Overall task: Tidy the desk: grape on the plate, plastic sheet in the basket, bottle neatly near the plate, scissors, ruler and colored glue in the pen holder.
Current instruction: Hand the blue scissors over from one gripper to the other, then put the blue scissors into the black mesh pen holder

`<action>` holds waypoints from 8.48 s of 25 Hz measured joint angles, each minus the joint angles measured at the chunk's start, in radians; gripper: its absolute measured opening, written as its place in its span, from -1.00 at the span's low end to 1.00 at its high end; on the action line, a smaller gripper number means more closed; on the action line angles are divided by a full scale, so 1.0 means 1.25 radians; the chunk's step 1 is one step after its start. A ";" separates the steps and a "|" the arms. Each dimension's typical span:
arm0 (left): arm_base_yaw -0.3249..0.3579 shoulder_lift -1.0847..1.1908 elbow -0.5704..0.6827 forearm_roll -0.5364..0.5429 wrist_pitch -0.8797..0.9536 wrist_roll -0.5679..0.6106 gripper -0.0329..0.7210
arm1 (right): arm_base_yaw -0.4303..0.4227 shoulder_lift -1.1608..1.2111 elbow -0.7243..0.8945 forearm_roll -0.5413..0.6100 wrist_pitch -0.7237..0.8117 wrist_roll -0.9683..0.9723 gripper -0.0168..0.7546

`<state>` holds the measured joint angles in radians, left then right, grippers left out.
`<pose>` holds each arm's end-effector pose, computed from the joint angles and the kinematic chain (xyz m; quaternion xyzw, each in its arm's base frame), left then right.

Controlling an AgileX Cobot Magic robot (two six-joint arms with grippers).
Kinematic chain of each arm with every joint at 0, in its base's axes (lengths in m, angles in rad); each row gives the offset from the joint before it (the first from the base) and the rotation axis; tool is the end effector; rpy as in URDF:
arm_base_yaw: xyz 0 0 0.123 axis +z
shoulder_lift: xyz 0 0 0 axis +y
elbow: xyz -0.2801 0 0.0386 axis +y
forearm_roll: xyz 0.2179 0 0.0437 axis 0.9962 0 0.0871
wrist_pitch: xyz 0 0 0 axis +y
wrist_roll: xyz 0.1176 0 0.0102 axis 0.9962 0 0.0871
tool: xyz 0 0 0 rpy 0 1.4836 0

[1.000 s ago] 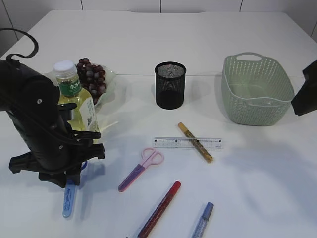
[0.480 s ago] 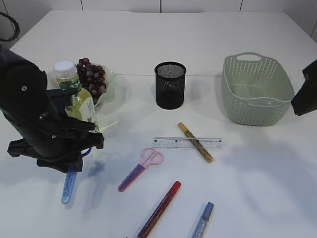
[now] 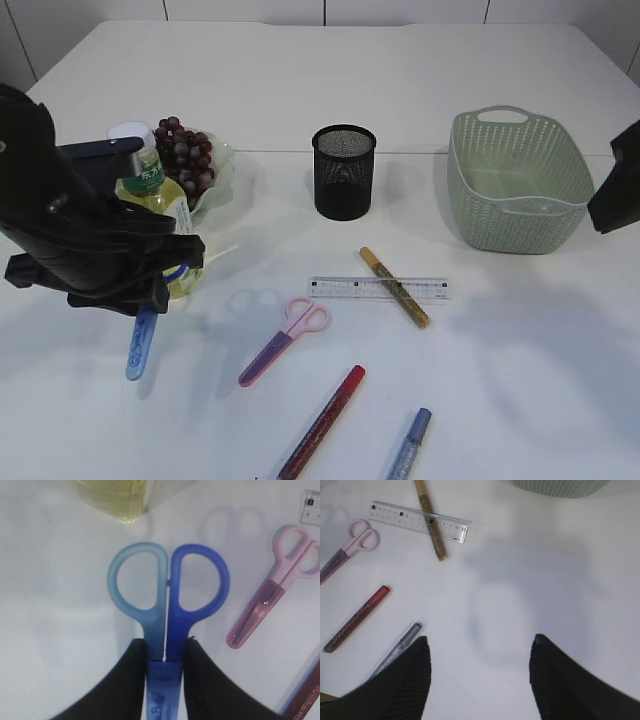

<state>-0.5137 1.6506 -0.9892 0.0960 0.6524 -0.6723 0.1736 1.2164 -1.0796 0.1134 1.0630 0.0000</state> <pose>0.2643 -0.1412 0.1889 -0.0455 0.9836 -0.0664 0.1615 0.2078 0.0483 0.3074 -0.0688 0.9700 0.0739 0.2212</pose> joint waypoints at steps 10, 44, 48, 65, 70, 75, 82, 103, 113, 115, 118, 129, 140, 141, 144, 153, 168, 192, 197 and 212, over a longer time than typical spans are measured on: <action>-0.026 -0.031 0.003 -0.023 -0.004 0.050 -0.47 | 0.000 0.000 0.000 0.017 0.000 0.000 0.31; -0.081 -0.156 0.004 -0.057 -0.167 0.113 -0.47 | 0.000 0.020 0.000 0.336 -0.066 -0.157 0.31; -0.116 -0.164 0.005 -0.060 -0.185 0.130 -0.47 | 0.000 0.039 0.000 0.369 -0.067 -0.176 0.31; -0.168 -0.164 -0.014 -0.109 -0.238 0.137 -0.47 | 0.000 0.078 0.000 0.610 -0.091 -0.373 0.31; -0.168 -0.164 -0.046 -0.111 -0.238 0.140 -0.47 | 0.000 0.117 0.000 0.737 -0.102 -0.452 0.31; -0.168 -0.164 -0.046 -0.111 -0.230 0.141 -0.47 | 0.000 0.146 0.000 0.840 -0.130 -0.520 0.31; -0.168 -0.164 -0.046 -0.111 -0.225 0.141 -0.47 | 0.011 0.185 -0.004 0.912 -0.154 -0.570 0.31; -0.168 -0.164 -0.046 -0.111 -0.225 0.141 -0.47 | 0.125 0.298 -0.113 0.914 -0.219 -0.576 0.31; -0.168 -0.164 -0.046 -0.111 -0.225 0.141 -0.47 | 0.129 0.317 -0.113 0.921 -0.235 -0.576 0.31; -0.168 -0.164 -0.046 -0.111 -0.225 0.141 -0.47 | 0.129 0.324 -0.113 0.921 -0.235 -0.576 0.31; -0.168 -0.164 -0.046 -0.111 -0.225 0.141 -0.47 | 0.129 0.324 -0.113 0.934 -0.235 -0.578 0.31; -0.168 -0.164 -0.046 -0.111 -0.225 0.141 -0.47 | 0.167 0.353 -0.128 0.956 -0.230 -0.593 0.31; -0.168 -0.164 -0.046 -0.111 -0.225 0.141 -0.47 | 0.174 0.363 -0.132 0.956 -0.238 -0.593 0.19; -0.168 -0.164 -0.046 -0.111 -0.225 0.141 -0.47 | 0.174 0.364 -0.132 0.956 -0.239 -0.593 0.14; -0.168 -0.164 -0.046 -0.111 -0.225 0.141 -0.47 | 0.174 0.364 -0.132 0.956 -0.242 -0.593 -0.03; -0.168 -0.164 -0.046 -0.111 -0.225 0.141 -0.47 | 0.174 0.364 -0.132 0.956 -0.256 -0.593 -0.23; -0.168 -0.164 -0.046 -0.111 -0.225 0.141 -0.47 | 0.174 0.364 -0.132 0.963 -0.256 -0.596 -0.82; -0.169 -0.189 -0.047 -0.054 -0.105 0.141 0.55 | 0.176 0.364 -0.132 0.963 -0.305 -0.624 -0.82; -0.169 -0.228 -0.047 0.008 -0.065 0.141 0.14 | 0.165 0.364 -0.132 0.961 -0.368 -0.635 -0.82; -0.169 -0.214 -0.047 0.143 0.093 0.143 -0.76 | 0.083 0.454 -0.262 0.963 -0.483 -0.779 -0.82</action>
<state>-0.7254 1.3831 -1.0484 0.2753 0.7691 -0.4940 0.2768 1.7841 -1.4073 1.3165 0.4587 -0.9732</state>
